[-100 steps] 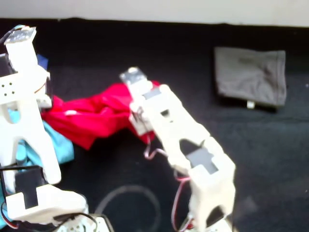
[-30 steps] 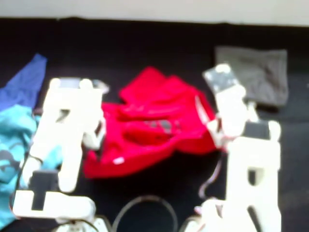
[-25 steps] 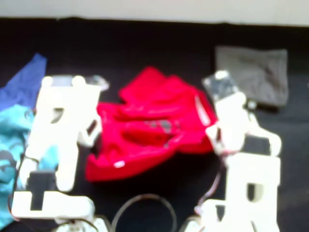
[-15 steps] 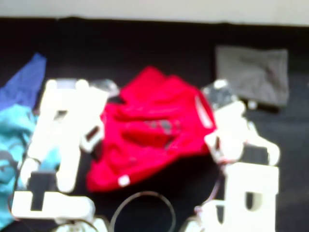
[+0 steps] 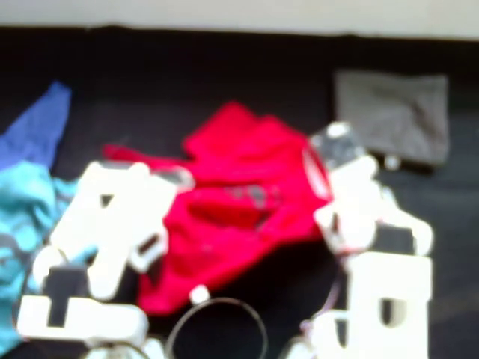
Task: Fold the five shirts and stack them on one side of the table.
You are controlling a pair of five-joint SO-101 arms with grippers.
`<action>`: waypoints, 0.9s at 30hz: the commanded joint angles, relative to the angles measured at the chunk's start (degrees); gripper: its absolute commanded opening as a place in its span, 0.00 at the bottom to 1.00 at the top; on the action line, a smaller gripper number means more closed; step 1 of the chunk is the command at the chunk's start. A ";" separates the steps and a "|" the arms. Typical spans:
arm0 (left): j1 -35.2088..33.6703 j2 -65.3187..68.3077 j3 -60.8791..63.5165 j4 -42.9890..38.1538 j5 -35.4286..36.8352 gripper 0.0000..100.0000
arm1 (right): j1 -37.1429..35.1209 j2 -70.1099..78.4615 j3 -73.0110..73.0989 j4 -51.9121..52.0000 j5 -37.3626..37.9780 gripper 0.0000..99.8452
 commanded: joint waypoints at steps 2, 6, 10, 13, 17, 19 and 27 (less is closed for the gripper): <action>0.66 -1.01 -0.13 -1.76 -0.97 0.20 | -0.66 -1.19 -0.13 -0.57 0.35 0.01; 1.36 -1.01 -0.57 -6.59 0.35 0.06 | -0.66 -1.10 -0.04 -1.54 0.26 0.01; 3.03 -0.92 -4.53 -9.93 7.03 0.04 | -0.66 -1.01 0.04 -2.95 0.18 0.01; 6.11 -0.57 -6.99 -9.93 10.29 0.13 | -0.66 -1.01 0.04 -2.95 0.18 0.01; 8.48 7.52 -12.09 -11.25 12.48 0.17 | -0.66 -1.01 0.04 -2.95 0.18 0.01; 8.22 14.99 -17.89 -10.73 13.54 0.16 | -0.66 -1.01 0.04 -2.95 0.18 0.01; 3.82 38.55 -55.08 2.73 19.87 0.15 | -0.40 -1.01 0.04 -2.95 0.18 0.01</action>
